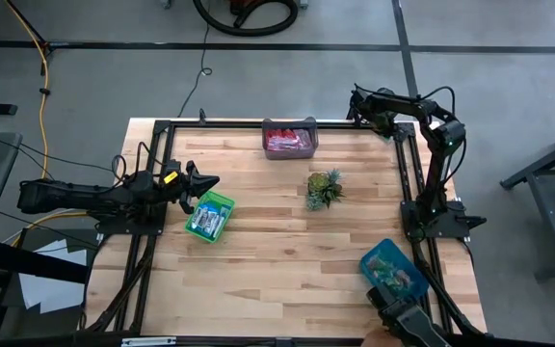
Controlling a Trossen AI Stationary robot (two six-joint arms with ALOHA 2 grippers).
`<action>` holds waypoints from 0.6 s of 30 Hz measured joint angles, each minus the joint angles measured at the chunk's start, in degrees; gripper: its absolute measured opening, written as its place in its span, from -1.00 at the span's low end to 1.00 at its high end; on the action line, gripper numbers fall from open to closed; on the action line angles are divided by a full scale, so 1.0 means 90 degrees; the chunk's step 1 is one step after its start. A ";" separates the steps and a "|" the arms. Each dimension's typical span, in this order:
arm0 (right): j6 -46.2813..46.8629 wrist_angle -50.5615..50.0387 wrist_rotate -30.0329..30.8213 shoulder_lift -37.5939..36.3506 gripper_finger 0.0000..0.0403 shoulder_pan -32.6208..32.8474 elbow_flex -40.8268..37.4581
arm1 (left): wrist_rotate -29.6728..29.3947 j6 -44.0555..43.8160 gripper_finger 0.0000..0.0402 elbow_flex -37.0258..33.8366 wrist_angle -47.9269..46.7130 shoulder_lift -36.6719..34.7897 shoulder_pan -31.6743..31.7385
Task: Sort candy
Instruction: Put the transparent candy into the blue bin
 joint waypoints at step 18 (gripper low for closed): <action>-0.1823 0.0552 0.0415 -0.0583 -1.00 0.0209 -0.0248 | -0.0001 0.0000 -1.00 0.0000 0.0000 -0.0002 0.0000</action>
